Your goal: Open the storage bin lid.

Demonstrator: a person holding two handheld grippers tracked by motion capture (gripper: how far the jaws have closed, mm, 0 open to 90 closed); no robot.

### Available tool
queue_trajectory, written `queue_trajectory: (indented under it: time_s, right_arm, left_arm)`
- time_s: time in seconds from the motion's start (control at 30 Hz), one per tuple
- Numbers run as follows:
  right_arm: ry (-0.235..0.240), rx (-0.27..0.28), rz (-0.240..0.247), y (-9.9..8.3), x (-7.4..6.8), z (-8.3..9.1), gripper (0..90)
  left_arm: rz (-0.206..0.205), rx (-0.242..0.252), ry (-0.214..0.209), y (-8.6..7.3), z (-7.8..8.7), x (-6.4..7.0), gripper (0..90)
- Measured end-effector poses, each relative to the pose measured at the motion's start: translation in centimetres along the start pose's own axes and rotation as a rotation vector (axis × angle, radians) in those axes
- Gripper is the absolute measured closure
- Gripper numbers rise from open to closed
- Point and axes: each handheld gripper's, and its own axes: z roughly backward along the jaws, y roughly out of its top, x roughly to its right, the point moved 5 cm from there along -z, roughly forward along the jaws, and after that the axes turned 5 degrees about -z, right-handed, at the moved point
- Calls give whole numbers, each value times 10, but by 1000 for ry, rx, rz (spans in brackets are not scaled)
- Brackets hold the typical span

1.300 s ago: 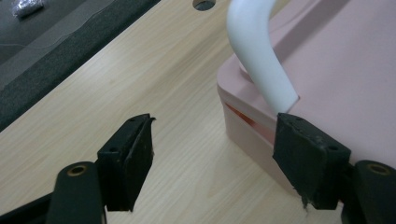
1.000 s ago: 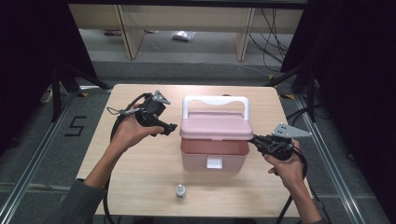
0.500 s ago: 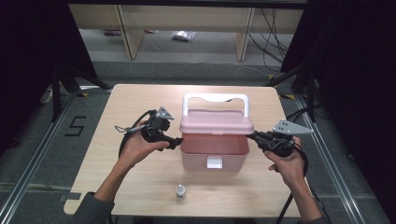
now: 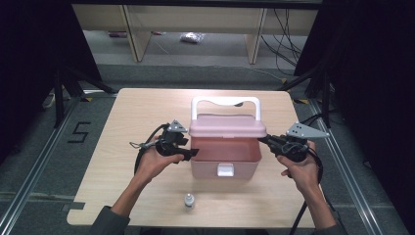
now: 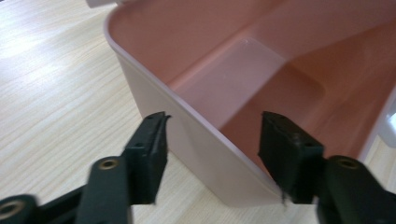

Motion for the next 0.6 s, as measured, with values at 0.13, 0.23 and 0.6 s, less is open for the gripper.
queue_trajectory:
  time_s: [0.13,0.23,0.6]
  right_arm:
    - [-10,17,19,4,3,-2,887]
    - [-25,8,25,6,4,-1,887]
    - [-27,51,41,23,8,-7,889]
  left_arm:
    - [-21,7,17,-1,-2,4,467]
    - [-21,8,29,-2,-2,6,476]
    - [-14,9,53,-3,1,9,524]
